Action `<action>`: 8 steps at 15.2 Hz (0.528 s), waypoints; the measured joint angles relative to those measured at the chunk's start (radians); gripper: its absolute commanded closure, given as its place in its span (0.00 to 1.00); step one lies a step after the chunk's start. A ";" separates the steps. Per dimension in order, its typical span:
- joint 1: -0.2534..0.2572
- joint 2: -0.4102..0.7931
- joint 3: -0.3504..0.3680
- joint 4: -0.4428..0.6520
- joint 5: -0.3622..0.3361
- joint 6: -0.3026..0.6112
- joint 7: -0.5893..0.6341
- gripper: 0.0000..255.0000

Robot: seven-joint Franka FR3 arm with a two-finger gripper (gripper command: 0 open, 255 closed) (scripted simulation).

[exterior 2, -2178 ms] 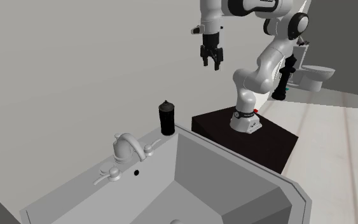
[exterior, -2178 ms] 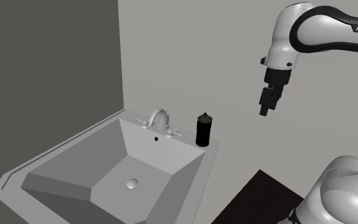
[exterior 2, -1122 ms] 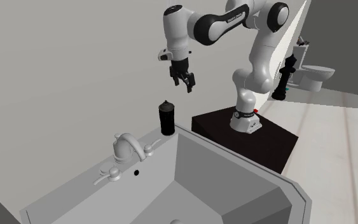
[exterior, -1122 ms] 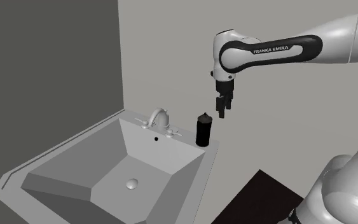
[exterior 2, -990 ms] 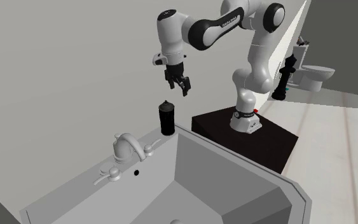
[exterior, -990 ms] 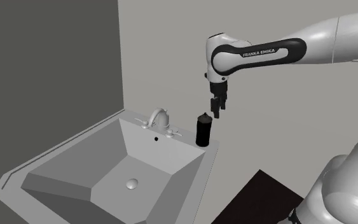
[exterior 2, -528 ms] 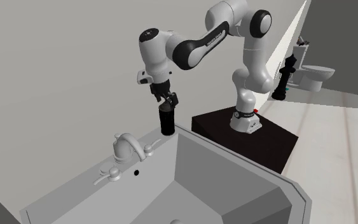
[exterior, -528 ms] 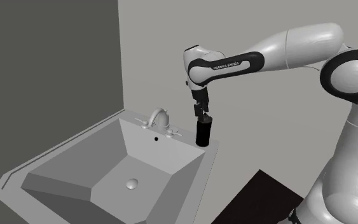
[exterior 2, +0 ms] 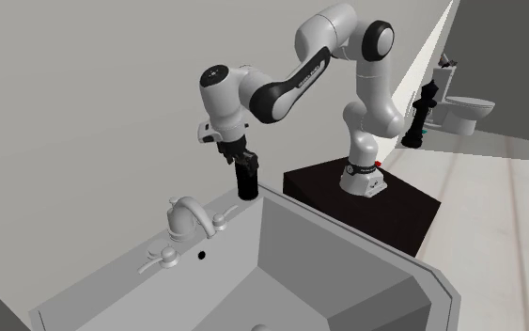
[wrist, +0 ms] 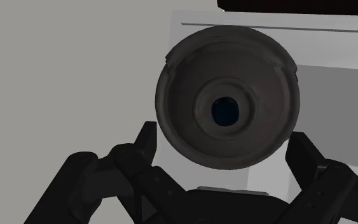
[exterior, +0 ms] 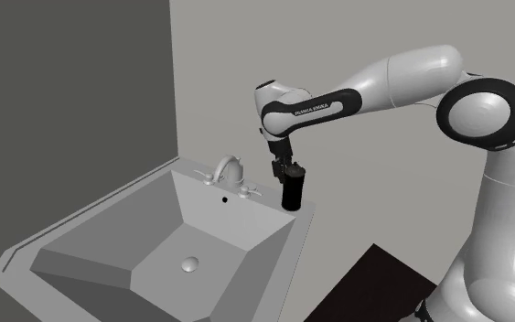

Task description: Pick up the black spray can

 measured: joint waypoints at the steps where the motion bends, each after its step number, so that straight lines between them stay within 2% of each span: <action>1: -0.001 0.006 0.000 -0.003 -0.001 0.009 0.002 0.00; 2: 0.000 0.008 0.000 -0.006 -0.001 0.013 0.003 1.00; 8: 0.001 0.006 0.000 -0.008 -0.001 0.019 0.005 1.00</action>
